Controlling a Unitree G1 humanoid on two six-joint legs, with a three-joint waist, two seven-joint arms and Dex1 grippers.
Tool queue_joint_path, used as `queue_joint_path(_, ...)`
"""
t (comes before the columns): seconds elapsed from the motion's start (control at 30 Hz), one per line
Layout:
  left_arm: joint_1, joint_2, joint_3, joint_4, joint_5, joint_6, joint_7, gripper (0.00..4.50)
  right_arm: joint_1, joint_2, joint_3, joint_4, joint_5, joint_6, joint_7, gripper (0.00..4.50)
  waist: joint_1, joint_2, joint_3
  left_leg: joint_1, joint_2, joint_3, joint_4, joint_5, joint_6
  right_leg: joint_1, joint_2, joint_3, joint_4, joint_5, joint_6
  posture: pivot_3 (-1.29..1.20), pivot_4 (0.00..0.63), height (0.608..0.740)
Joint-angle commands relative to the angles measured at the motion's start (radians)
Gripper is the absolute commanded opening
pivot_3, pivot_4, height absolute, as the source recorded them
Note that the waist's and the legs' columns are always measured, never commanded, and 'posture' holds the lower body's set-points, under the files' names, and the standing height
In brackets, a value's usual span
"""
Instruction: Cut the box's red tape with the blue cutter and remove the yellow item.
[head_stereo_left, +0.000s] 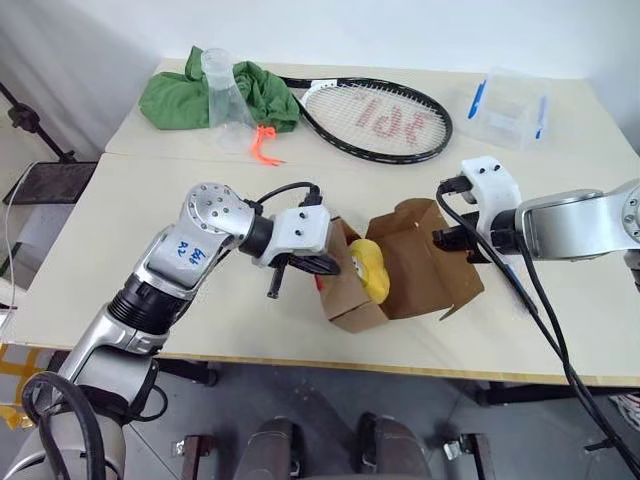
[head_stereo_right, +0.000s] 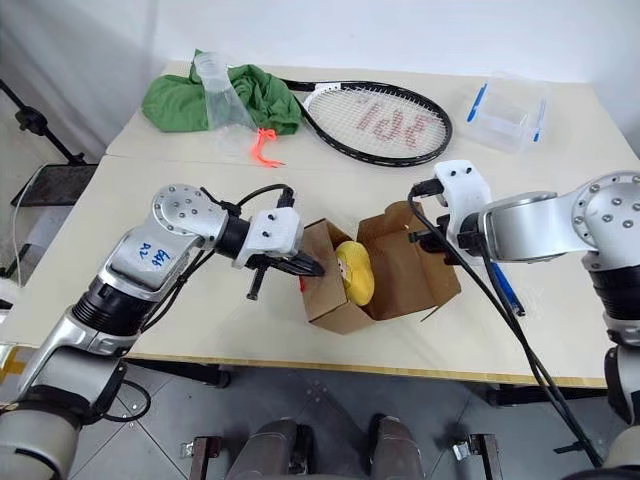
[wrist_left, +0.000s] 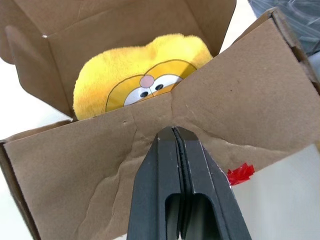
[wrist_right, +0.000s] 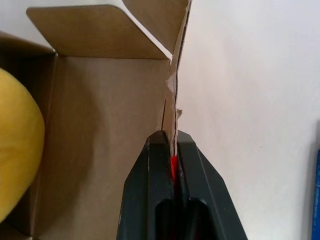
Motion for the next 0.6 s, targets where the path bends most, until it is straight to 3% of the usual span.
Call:
queue_joint_path(0.03,0.059,0.023,-0.067,0.031,0.110,0.013,0.033,0.00,-0.025,-0.024,-0.001,-0.019,0.019,0.003,0.007,0.05,0.000,0.000,0.000,0.000,0.000,0.000,0.000,0.000,0.000,0.000,0.000,0.000,0.000,0.001,0.000,0.00,0.150,0.740)
queue_joint_path(0.23,0.088,0.007,-0.060,0.027,0.129,0.030,0.048,0.00,-0.006,-0.027,0.011,-0.020,0.019,0.001,-0.001,0.05,0.005,0.000,0.000,0.011,0.000,-0.001,-0.001,0.000,0.001,0.013,-0.001,0.001,-0.004,0.001,0.000,0.00,0.150,0.740)
queue_joint_path(0.6,0.090,-0.063,-0.024,0.129,0.168,-0.005,0.114,0.00,0.066,-0.002,0.031,-0.030,0.019,-0.024,-0.009,0.05,0.004,0.000,0.001,-0.002,-0.001,-0.002,-0.001,0.000,0.001,0.001,-0.001,-0.002,-0.004,0.002,0.001,0.00,0.150,0.740)
